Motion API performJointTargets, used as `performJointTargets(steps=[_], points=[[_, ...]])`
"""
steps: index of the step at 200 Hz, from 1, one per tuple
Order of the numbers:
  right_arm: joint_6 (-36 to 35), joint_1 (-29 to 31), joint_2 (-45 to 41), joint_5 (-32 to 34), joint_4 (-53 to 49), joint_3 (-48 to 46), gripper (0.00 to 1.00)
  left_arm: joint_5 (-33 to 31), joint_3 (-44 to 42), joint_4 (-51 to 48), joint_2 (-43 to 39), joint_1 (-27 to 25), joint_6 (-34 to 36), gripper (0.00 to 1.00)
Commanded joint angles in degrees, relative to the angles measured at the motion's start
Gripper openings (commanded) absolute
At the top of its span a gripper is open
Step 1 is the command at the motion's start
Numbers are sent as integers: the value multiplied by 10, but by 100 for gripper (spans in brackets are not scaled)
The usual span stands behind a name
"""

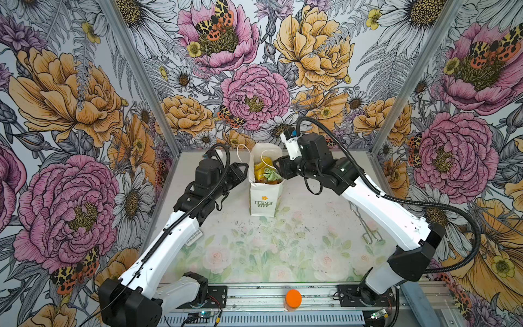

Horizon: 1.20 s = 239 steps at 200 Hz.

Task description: Place the snacks into the paper bag

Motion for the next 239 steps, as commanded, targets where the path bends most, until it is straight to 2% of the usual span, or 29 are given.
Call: performJointTargets(steps=[1,48,82,155,183,239], points=[[-7,-21,-54,2,-3,-15,50,-56,16,-40,-26,-4,51,58],[-18,-92,-141,21,-12,-82,51,-101,20,-47,-67,0,130,72],[-38,-170,-182,7,-11,-123,52,-107,19,-37,-85,8,181,99],[-112,-294,-212,13,10,-210,58,-109,-34,30,-136,82,256,99],[-142,-318,-239,24,73,-287,59,-102,-66,68,-147,112,288,99],[-140,-374,-263,3,223,-459,61,-85,-136,151,-145,149,342,99]])
